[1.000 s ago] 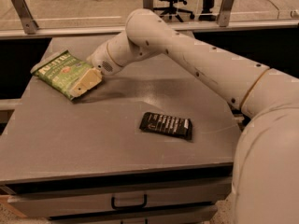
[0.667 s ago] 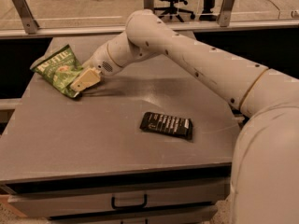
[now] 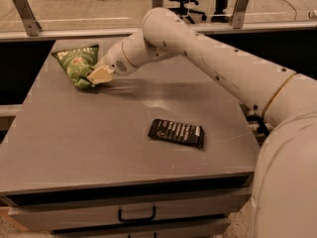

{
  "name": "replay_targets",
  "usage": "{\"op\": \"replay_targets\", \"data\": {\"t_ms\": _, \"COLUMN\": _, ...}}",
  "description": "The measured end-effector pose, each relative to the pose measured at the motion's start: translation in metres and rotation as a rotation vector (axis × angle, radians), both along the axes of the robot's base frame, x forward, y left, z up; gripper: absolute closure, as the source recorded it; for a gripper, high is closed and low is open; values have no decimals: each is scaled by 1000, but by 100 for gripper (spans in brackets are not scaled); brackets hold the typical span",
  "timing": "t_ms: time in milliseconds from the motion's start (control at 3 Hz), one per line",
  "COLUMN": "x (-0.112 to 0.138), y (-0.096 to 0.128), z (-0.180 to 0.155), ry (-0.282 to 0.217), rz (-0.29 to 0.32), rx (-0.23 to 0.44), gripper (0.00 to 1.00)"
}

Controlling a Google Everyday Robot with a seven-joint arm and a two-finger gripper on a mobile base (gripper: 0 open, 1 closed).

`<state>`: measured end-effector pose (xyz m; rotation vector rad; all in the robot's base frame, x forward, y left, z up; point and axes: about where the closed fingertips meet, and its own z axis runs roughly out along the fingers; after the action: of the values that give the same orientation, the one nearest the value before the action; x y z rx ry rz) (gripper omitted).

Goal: Move green jalapeno chip bag near pepsi can

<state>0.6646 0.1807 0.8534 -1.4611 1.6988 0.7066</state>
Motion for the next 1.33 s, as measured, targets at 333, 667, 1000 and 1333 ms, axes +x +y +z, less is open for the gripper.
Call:
{"op": "replay_targets", "data": {"t_ms": 333, "x": 20, "y": -43, "z": 32, "ry": -88, "rz": -91, "rx": -19, "gripper": 100}}
{"op": "replay_targets", "data": {"t_ms": 667, "x": 31, "y": -98, "z": 62, "ry": -163, "rz": -196, "rx": -58, "gripper": 100}}
{"op": "replay_targets", "data": {"t_ms": 1000, "x": 33, "y": -146, "z": 75, "ry": -193, "rz": -290, "rx": -95, "gripper": 100}}
{"op": "replay_targets", "data": {"t_ms": 1333, "x": 33, "y": -192, "z": 75, "ry": -199, "rz": -363, "rx": -135, "gripper": 100}}
